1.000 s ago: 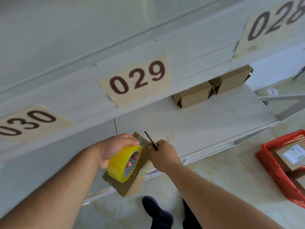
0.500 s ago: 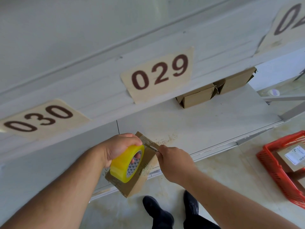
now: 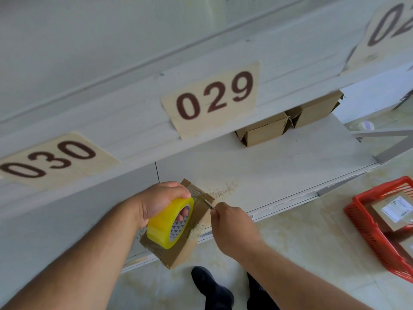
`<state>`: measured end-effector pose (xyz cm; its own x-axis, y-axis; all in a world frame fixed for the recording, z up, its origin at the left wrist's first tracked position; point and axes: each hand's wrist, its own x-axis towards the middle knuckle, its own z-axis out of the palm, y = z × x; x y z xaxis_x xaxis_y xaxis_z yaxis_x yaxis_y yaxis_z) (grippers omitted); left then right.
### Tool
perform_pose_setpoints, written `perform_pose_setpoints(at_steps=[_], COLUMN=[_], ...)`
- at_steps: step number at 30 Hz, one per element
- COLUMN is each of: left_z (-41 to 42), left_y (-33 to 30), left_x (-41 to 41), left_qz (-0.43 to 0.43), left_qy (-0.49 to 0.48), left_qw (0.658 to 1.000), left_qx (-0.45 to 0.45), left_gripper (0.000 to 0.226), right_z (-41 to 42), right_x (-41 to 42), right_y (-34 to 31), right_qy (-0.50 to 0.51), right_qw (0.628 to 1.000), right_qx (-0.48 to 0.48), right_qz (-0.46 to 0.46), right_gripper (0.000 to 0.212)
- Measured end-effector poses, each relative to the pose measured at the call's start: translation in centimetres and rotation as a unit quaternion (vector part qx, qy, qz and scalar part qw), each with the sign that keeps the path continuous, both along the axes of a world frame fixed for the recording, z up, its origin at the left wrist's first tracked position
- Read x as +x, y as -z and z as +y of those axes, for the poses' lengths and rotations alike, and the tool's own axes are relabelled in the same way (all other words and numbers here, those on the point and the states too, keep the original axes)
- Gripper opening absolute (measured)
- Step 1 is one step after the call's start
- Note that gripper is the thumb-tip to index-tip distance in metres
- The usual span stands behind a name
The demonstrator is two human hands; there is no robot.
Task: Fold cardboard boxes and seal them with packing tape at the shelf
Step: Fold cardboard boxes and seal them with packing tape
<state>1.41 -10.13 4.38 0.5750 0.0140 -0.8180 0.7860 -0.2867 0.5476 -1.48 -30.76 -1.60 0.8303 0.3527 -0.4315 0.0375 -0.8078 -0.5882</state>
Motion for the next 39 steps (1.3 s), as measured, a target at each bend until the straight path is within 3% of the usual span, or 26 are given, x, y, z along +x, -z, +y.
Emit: perform_pose_setpoints(at_steps=[4,8,15,21,25,28,30,32,34,37,39], left_z=[0.0,-0.4,-0.5,0.0,-0.1,-0.1,-0.2,-0.3,-0.4,-0.4,-0.1], left_y=[0.0,-0.2,-0.2,-0.2,-0.1,-0.2,-0.3,-0.5,-0.6,-0.4,-0.3], left_x=[0.0,-0.1,-0.4,-0.9,-1.2,-1.7,-2.1,-2.6,-3.1,-3.4,-3.5], left_qz=[-0.004,-0.008,-0.018,-0.017,-0.026,-0.037,-0.053,-0.066,-0.075,-0.093,-0.108], left_qy=[0.002,-0.01,-0.017,-0.02,-0.026,-0.041,-0.04,-0.04,-0.053,-0.063,-0.072], left_qw=[1.0,1.0,1.0,1.0,0.999,0.998,0.998,0.997,0.996,0.993,0.991], left_qx=[0.013,0.014,0.011,-0.009,-0.009,-0.019,-0.023,-0.022,-0.019,-0.021,-0.014], left_gripper=[0.034,0.032,0.033,0.056,0.034,0.031,0.037,0.048,0.051,0.042,0.036], right_z=[1.0,2.0,3.2,-0.8,-3.0,-2.7,-2.4,-0.9,1.6,4.6,5.1], right_x=[1.5,2.3,2.1,2.5,6.4,8.5,8.9,8.6,8.1,7.5,7.5], right_y=[-0.6,-1.0,-1.5,-0.2,4.2,6.9,7.5,6.8,5.3,4.8,5.0], right_qy=[0.007,-0.037,-0.082,0.01,0.038,0.018,0.026,0.071,0.089,-0.01,-0.013], right_qw=[1.0,0.999,0.994,0.998,0.993,0.993,0.994,0.994,0.99,0.998,0.999], right_qx=[0.004,-0.022,-0.064,-0.061,-0.111,-0.115,-0.098,-0.004,0.102,0.061,0.03], right_qz=[-0.003,0.003,0.016,-0.021,-0.032,-0.004,-0.037,-0.083,-0.04,-0.009,-0.022], right_gripper=[0.023,0.015,0.024,0.023,0.033,0.032,0.035,0.039,0.043,0.045,0.043])
